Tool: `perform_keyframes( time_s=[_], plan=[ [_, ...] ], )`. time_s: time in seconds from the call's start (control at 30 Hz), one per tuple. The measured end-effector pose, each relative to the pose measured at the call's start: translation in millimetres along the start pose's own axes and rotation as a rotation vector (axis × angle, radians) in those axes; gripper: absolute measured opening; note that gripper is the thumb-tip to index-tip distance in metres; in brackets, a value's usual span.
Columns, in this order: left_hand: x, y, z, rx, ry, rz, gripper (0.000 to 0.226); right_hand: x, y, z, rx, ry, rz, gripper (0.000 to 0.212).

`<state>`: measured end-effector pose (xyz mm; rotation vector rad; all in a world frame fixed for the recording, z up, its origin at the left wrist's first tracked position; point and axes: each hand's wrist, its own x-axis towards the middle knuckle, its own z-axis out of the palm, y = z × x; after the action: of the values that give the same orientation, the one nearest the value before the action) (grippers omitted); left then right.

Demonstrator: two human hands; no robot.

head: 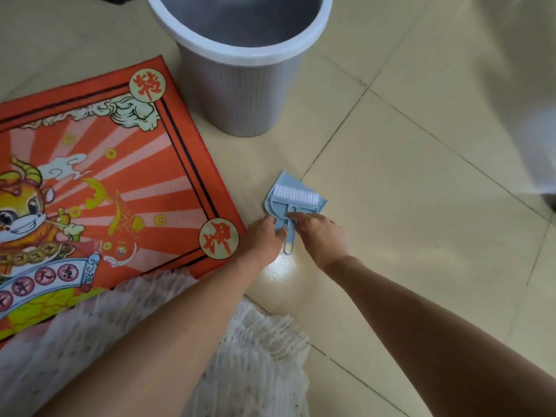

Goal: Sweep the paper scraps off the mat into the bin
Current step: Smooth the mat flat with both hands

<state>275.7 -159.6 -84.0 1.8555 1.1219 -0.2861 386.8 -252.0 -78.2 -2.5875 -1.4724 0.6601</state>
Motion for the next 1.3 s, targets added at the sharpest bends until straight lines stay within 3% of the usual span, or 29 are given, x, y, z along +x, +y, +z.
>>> perform_keyframes(
  time_s=[0.3, 0.4, 0.77, 1.3],
  plan=[
    [-14.8, 12.9, -43.1, 0.039, -0.07, -0.022, 0.036, 5.1, -24.5, -35.7, -0.06, -0.069, 0.04, 0.037],
    [-28.2, 18.7, -77.2, 0.074, -0.027, -0.029, 0.035, 7.8, -48.3, -57.3, -0.066, -0.088, 0.001, 0.026],
    [-138.3, 22.9, -259.2, 0.06, 0.29, 0.009, 0.026, 0.8, -209.1, -158.8, -0.113, -0.051, -0.279, 0.029],
    [-352.0, -95.9, -414.3, 0.098, 0.806, -0.118, 0.022, -74.1, -451.3, -243.5, -0.063, 0.113, -0.673, 0.029]
  ],
)
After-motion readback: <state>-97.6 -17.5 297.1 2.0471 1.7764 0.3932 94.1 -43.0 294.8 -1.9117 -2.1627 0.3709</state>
